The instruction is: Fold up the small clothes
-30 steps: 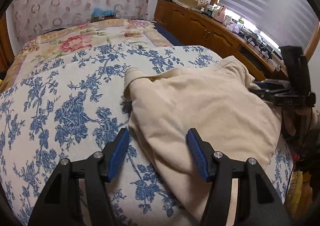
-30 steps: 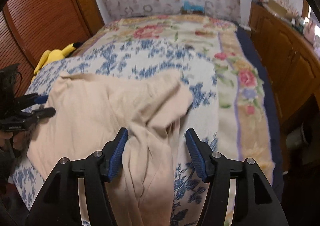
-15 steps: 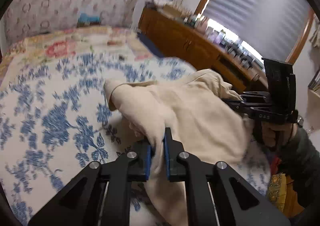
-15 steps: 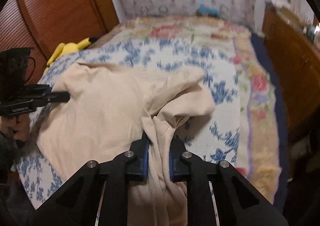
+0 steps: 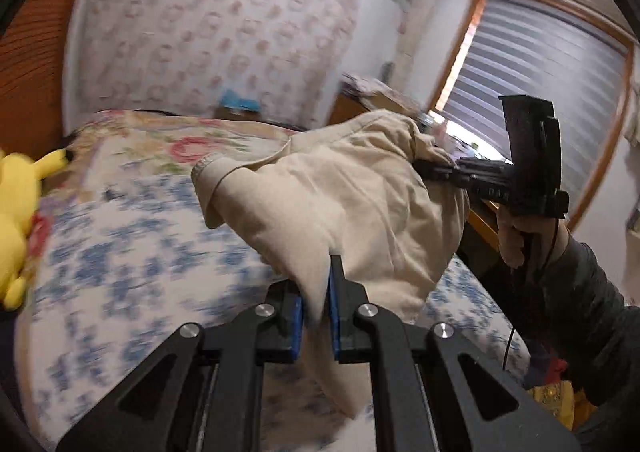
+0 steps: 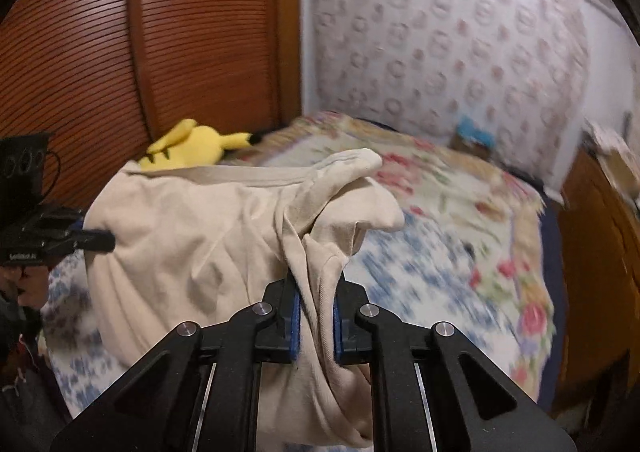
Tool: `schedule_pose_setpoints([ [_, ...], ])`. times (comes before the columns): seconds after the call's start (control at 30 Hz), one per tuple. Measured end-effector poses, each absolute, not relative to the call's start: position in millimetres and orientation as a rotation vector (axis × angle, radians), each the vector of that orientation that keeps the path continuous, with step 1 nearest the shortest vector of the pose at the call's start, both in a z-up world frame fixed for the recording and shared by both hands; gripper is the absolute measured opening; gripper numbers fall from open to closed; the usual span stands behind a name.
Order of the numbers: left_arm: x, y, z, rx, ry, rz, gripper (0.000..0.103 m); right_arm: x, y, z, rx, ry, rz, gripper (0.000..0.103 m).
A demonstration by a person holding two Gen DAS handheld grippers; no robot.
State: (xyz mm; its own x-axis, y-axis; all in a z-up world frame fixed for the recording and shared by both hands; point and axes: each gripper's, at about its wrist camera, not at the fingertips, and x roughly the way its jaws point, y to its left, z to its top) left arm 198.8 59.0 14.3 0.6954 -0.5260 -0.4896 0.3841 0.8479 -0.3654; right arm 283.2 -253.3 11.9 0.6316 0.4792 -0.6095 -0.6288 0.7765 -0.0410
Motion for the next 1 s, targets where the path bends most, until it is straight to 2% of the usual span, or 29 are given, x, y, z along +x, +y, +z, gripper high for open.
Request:
schedule_pose_setpoints([
  [0.2, 190.0, 137.5, -5.3, -0.322, 0.598, -0.387, 0.007, 313.2, -148.7, 10.3, -0.367, 0.590, 0.755, 0.008],
  [0.43, 183.1, 194.7, -19.2, -0.386, 0.575, -0.302, 0.007, 340.2, -44.3, 7.7, -0.464, 0.574, 0.878, 0.008],
  [0.73, 192.8, 230.4, -62.1, -0.447, 0.627, -0.209, 0.007, 376.0, 56.3, -16.4, -0.624, 0.610, 0.945, 0.008],
  [1.0, 187.2, 234.7, -73.5, -0.471, 0.617, -0.138, 0.007, 396.6, 115.2, -40.7, -0.650, 0.599, 1.015, 0.008],
])
